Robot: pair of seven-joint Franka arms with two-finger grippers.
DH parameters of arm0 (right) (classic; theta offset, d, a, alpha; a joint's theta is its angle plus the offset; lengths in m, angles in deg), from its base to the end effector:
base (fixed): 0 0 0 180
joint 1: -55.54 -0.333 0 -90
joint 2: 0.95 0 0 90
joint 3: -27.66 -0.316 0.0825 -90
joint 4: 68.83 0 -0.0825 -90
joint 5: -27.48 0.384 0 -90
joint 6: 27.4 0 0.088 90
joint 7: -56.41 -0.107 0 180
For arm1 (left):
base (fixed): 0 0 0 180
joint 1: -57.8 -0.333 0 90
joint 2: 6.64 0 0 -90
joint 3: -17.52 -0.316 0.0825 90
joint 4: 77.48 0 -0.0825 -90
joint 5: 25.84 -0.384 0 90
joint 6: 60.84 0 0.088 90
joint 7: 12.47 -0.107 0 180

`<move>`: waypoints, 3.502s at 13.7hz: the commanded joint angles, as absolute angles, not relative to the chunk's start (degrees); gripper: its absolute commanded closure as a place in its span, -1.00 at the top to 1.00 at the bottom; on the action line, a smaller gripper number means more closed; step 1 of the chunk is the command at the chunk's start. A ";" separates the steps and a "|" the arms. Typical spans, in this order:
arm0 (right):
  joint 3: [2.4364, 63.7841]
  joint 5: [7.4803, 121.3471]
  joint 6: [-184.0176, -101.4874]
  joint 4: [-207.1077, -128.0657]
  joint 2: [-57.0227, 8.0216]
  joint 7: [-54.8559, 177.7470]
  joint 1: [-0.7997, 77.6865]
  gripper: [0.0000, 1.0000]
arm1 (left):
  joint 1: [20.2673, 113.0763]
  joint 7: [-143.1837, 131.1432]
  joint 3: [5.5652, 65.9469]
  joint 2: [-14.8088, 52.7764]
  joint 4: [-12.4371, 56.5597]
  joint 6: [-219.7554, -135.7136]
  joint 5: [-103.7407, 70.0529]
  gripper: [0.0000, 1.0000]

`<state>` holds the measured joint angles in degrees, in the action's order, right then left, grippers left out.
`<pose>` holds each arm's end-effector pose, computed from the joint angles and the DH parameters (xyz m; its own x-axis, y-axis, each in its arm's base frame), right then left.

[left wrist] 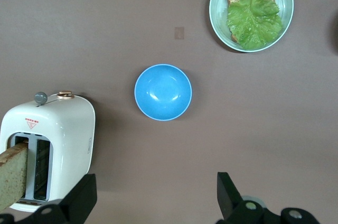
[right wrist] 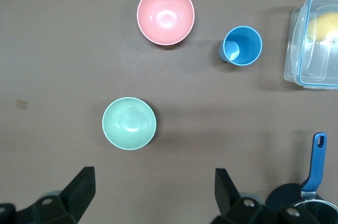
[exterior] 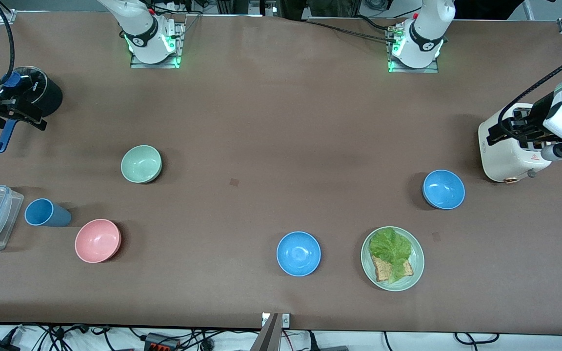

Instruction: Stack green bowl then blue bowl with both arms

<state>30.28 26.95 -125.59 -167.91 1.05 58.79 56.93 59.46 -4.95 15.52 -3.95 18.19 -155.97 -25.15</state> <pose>0.5513 -0.0399 0.5809 0.9995 -0.0271 0.0190 -0.0273 -0.9996 0.0084 0.5710 0.0018 0.5588 0.9888 0.1379 -0.0572 0.1382 -0.9904 0.0028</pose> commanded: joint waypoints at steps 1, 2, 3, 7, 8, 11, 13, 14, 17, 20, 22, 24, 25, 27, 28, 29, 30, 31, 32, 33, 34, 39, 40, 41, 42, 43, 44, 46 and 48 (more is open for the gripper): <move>29.24 26.25 -125.04 -168.06 1.60 58.70 57.91 1.00 | 59.64 -5.61 15.23 -3.56 16.83 -154.79 -23.81 1.00; 29.24 26.25 -124.96 -168.06 1.69 58.70 57.91 1.00 | 59.90 -5.27 15.32 -3.47 15.96 -154.53 -23.90 1.00; 29.24 26.25 -124.95 -168.06 1.69 58.70 57.91 1.00 | 59.82 -5.18 15.32 -2.95 15.52 -153.66 -23.82 1.00; 29.24 26.25 -124.87 -168.06 1.60 58.61 57.91 1.00 | 59.73 -5.18 15.32 -2.68 15.25 -153.03 -23.81 1.00; 29.24 26.16 -125.04 -168.14 1.51 58.52 57.91 1.00 | 59.73 -5.18 15.32 -2.68 15.25 -152.95 -23.81 1.00; 29.24 26.16 -125.13 -168.23 0.72 58.08 57.83 1.00 | 59.82 -5.09 15.32 -2.68 15.25 -152.77 -23.81 1.00; 29.16 26.16 -125.04 -168.58 0.37 58.08 57.83 1.00 | 59.82 -5.26 15.41 -2.68 15.25 -152.15 -23.81 1.00; 29.16 26.16 -124.96 -168.67 0.02 58.08 57.74 1.00 | 59.82 -5.35 15.41 -2.68 15.25 -152.15 -23.81 1.00; 29.16 26.16 -124.87 -168.76 -1.03 58.08 57.83 1.00 | 59.82 -5.35 15.41 -2.68 15.16 -152.15 -23.81 1.00; 29.16 26.16 -125.04 -168.85 -2.17 58.00 57.74 1.00 | 59.82 -5.09 16.11 -2.77 15.25 -152.07 -23.81 1.00; 29.16 26.16 -125.48 -169.02 -5.15 57.91 57.74 1.00 | 59.91 -5.00 16.20 -2.68 15.16 -152.07 -23.81 1.00; 29.16 26.16 -125.57 -169.02 -9.80 57.91 57.56 1.00 | 59.82 -5.09 16.20 -2.68 14.99 -152.07 -23.81 1.00; 29.16 26.16 -126.18 -169.02 -12.26 57.82 57.39 1.00 | 59.82 -5.09 16.20 -2.68 15.07 -152.07 -23.81 1.00; 29.07 26.51 -126.62 -169.02 -17.27 57.64 57.12 1.00 | 59.91 -5.00 16.20 -2.68 15.07 -151.89 -23.81 1.00; 28.98 26.60 -127.32 -169.02 -19.73 57.64 57.12 1.00 | 59.91 -5.00 16.20 -2.68 15.07 -151.72 -23.81 1.00; 28.89 26.60 -128.02 -169.02 -22.11 57.56 57.04 1.00 | 59.82 -5.09 16.20 -2.68 15.07 -151.63 -23.81 1.00; 28.80 26.60 -128.99 -169.02 -24.13 57.56 56.95 1.00 | 59.82 -5.09 16.20 -2.68 15.07 -151.37 -23.73 1.00; 28.80 26.60 -129.78 -169.02 -25.98 57.56 56.77 1.00 | 59.82 -5.09 16.20 -2.68 14.99 -151.01 -23.73 1.00; 28.80 26.78 -131.09 -168.94 -28.26 57.56 56.51 1.00 | 59.82 -5.09 16.20 -2.68 15.07 -151.01 -23.73 1.00; 28.80 26.95 -132.59 -168.94 -30.37 57.64 56.60 1.00 | 59.91 -5.00 16.20 -2.68 15.07 -150.84 -23.73 1.00; 28.80 27.04 -133.56 -168.94 -32.22 57.64 56.60 1.00 | 59.91 -5.00 16.29 -2.77 14.99 -150.84 -23.73 1.00; 28.72 27.30 -134.71 -169.02 -35.40 57.64 56.68 1.00 | 59.82 -5.09 16.20 -2.68 14.99 -150.75 -22.94 1.00; 28.72 27.30 -134.62 -169.11 -35.49 57.64 56.68 1.00 | 59.82 -5.00 16.20 -2.68 14.99 -150.75 -22.94 1.00; 28.72 27.30 -134.45 -169.20 -35.58 57.64 56.68 0.95 | 59.91 -5.00 16.20 -2.68 14.99 -150.23 -22.94 1.00; 28.63 27.39 -134.36 -169.37 -35.58 57.64 56.60 0.75 | 59.82 -5.09 16.20 -2.68 14.99 -150.13 -22.94 1.00; 28.63 27.39 -134.10 -169.64 -35.66 57.64 56.51 0.41 | 59.73 -5.18 16.20 -2.68 14.99 -150.04 -22.94 1.00; 28.63 27.39 -134.01 -169.73 -35.67 57.64 56.51 -0.01 | 59.73 -5.35 16.20 -2.68 14.99 -149.96 -22.94 1.00; 27.66 28.01 -133.83 -169.73 -35.58 57.64 56.51 -0.94 | 59.91 -5.44 16.20 -2.68 14.99 -148.64 -22.94 1.00; 27.22 28.44 -133.57 -169.55 -35.58 57.56 56.33 -1.00 | 59.65 -5.70 16.20 -2.77 14.99 -147.15 -22.94 1.00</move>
<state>27.93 27.44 -134.45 -169.70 -35.81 58.42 56.41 59.92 -4.95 16.25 -3.58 16.92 -149.29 -24.32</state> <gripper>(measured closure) 0.590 0.000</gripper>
